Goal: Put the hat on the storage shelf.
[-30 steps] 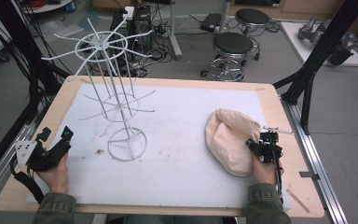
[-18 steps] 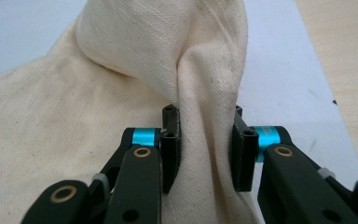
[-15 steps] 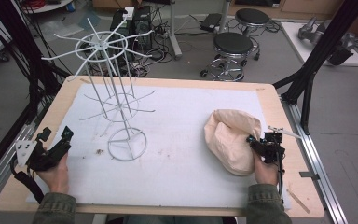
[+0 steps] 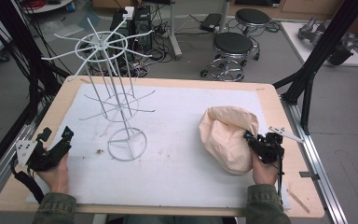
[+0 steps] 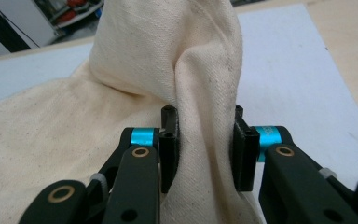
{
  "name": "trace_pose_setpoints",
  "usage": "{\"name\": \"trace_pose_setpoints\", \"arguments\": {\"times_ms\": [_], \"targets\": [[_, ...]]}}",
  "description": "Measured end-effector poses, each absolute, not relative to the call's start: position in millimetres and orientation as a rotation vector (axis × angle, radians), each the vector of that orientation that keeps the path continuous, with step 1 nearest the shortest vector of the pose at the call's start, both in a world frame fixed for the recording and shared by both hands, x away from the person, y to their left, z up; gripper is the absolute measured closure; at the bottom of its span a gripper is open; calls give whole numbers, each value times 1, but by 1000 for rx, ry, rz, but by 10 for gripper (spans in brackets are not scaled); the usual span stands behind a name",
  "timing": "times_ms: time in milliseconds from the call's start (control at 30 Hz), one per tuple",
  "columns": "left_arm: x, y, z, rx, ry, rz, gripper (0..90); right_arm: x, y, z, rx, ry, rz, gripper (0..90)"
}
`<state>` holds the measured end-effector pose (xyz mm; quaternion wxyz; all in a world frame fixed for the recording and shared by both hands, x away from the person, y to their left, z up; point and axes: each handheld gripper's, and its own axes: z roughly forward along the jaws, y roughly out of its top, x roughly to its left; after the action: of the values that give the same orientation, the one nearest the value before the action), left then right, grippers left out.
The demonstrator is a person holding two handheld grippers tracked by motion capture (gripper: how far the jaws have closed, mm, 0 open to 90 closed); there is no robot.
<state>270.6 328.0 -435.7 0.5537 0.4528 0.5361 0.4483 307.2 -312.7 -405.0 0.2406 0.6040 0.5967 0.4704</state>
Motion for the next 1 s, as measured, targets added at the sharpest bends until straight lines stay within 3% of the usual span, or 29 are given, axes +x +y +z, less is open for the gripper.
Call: {"name": "trace_pose_setpoints", "arguments": {"times_ms": [1000], "targets": [[268,331,-435,1039,1274,1068,265,290,-275,-361,1262,1666,1610,695]]}}
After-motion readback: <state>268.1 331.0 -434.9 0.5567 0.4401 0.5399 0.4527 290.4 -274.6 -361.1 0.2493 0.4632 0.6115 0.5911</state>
